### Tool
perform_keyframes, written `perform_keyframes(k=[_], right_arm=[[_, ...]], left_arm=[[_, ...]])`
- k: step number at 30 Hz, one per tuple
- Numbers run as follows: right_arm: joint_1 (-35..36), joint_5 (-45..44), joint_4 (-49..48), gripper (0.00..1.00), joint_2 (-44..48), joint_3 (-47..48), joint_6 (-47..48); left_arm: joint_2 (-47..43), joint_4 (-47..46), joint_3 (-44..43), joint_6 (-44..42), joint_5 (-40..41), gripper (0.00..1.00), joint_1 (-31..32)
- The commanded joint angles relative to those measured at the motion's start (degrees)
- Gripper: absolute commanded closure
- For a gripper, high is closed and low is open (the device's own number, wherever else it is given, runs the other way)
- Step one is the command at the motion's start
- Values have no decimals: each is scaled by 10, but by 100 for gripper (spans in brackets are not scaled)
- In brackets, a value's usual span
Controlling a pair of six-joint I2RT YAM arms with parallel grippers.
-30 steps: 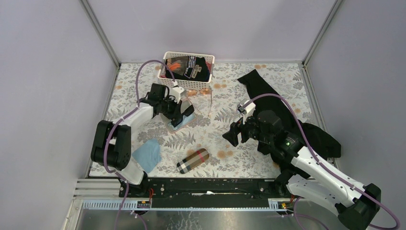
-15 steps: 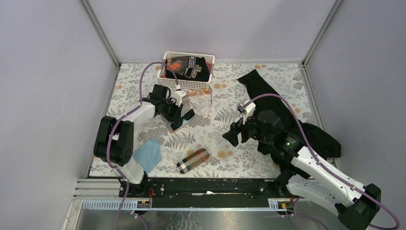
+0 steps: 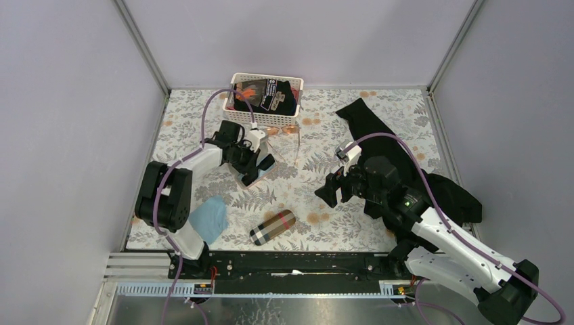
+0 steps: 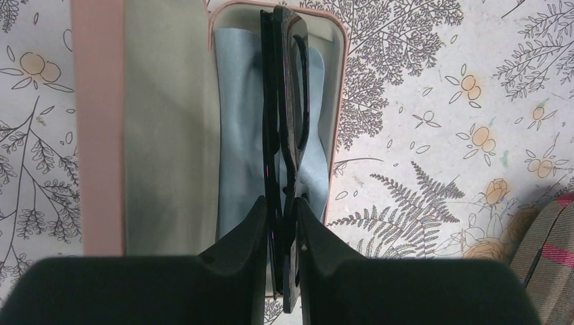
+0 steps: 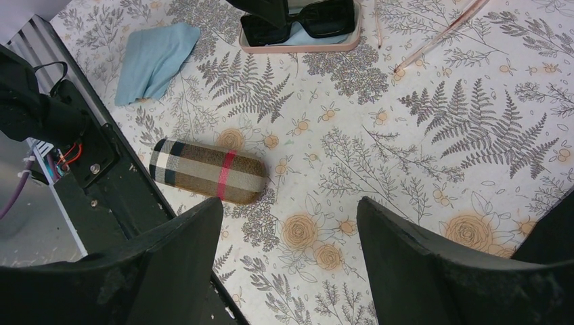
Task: Organize the sunglasses
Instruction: Place the sunglasses in the sunglasses case.
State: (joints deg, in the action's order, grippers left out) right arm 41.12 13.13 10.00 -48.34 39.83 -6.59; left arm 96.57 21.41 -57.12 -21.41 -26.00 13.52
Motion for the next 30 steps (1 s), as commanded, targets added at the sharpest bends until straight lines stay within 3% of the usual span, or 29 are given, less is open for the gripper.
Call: perform_keyframes(k=[1, 15, 30], right_arm=[[-2, 8, -10, 20, 12, 0, -7], [-3, 15, -17, 20, 8, 1, -17], [-3, 34, -48, 19, -16, 1, -28]], left_arm=[[-11, 12, -5, 5, 42, 83, 7], [-65, 28, -7, 10, 30, 62, 11], [-75, 57, -67, 41, 49, 60, 12]])
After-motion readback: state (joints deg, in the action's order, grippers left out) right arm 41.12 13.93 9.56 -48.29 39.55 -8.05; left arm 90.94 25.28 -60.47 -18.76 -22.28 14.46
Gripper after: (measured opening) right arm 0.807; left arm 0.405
